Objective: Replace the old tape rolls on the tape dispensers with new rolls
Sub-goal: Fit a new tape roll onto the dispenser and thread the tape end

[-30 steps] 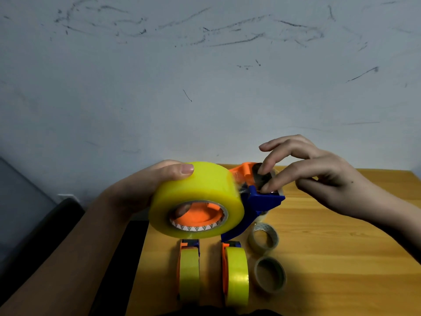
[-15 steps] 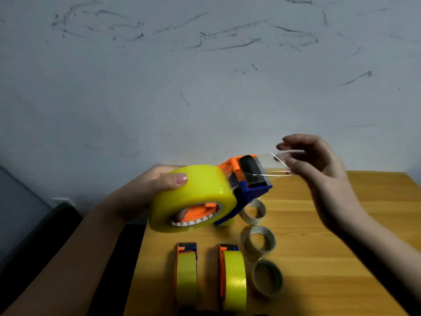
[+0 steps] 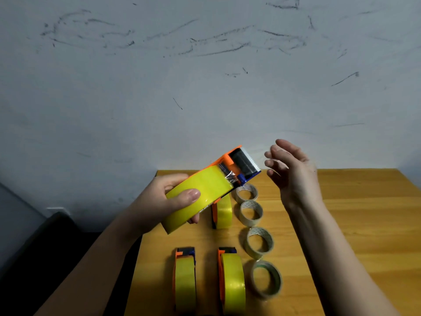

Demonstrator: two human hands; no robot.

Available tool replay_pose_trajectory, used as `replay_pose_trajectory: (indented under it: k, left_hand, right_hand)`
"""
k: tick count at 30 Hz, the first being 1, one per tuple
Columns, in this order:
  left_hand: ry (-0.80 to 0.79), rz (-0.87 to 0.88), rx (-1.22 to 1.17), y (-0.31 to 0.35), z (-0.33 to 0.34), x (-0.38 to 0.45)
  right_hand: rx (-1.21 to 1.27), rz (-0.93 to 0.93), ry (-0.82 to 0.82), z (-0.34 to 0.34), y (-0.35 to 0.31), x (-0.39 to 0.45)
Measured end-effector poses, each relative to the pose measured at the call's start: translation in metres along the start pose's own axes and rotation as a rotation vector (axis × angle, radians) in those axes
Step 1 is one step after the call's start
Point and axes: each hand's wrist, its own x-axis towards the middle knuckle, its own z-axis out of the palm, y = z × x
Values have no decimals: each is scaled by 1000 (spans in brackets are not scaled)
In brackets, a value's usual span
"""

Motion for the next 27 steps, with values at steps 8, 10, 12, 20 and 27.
replay_pose_trajectory:
  k: [8, 10, 12, 20, 27]
  left_hand:
    - [-120, -72, 19, 2, -3, 0]
    - [-125, -79, 23, 3, -3, 1]
    - [-143, -113, -12, 2, -4, 2]
    - [-15, -304, -120, 1, 6, 1]
    - [28, -339, -7, 3, 13, -2]
  right_hand:
    - [-41, -63, -12, -3, -3, 9]
    - [-50, -82, -15, -2, -2, 10]
    - [-73, -114, -29, -2, 4, 10]
    - [-193, -133, -141, -5, 9, 15]
    - [-184, -124, -98, -7, 18, 14]
